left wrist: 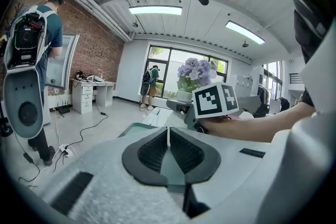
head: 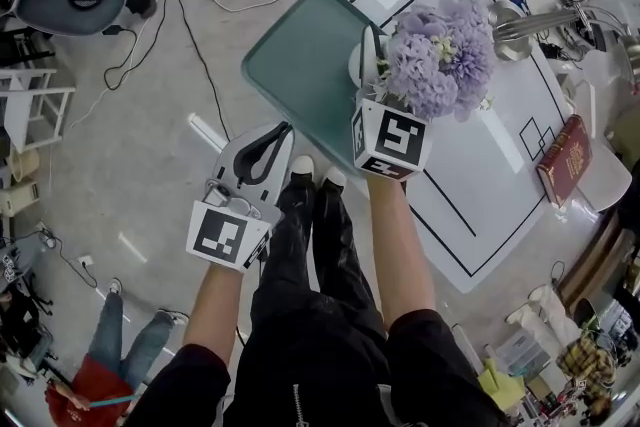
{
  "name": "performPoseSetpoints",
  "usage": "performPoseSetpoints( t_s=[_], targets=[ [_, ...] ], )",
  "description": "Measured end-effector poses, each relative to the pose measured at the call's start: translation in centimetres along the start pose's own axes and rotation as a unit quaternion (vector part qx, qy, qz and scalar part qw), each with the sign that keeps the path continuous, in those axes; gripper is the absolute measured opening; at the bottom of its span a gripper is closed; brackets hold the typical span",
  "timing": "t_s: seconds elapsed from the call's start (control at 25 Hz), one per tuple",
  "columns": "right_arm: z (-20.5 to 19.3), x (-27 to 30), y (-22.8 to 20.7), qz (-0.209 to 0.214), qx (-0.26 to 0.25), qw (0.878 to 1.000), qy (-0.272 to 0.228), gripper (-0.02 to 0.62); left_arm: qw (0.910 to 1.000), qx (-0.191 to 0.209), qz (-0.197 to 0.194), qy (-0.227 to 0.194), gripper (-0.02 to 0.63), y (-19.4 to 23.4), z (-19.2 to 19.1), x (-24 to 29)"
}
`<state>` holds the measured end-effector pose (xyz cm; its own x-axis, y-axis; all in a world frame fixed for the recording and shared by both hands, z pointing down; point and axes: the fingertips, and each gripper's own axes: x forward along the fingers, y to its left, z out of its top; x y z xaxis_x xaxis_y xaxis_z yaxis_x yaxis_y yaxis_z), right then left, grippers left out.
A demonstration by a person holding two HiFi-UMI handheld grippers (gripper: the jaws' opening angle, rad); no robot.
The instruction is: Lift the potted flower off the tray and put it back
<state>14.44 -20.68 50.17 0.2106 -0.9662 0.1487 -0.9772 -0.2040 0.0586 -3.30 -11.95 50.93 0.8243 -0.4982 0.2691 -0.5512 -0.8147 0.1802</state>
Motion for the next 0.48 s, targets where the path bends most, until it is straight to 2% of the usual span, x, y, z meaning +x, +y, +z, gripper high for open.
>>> performPoseSetpoints(
  t_s=[0.48],
  targets=[
    [0.36,-0.93,-0.78,0.006,-0.001,1.0,0.012,0.261,1.0,0.001,-0.001,-0.003,0.018,-0.2,0.91,-0.03]
  ],
)
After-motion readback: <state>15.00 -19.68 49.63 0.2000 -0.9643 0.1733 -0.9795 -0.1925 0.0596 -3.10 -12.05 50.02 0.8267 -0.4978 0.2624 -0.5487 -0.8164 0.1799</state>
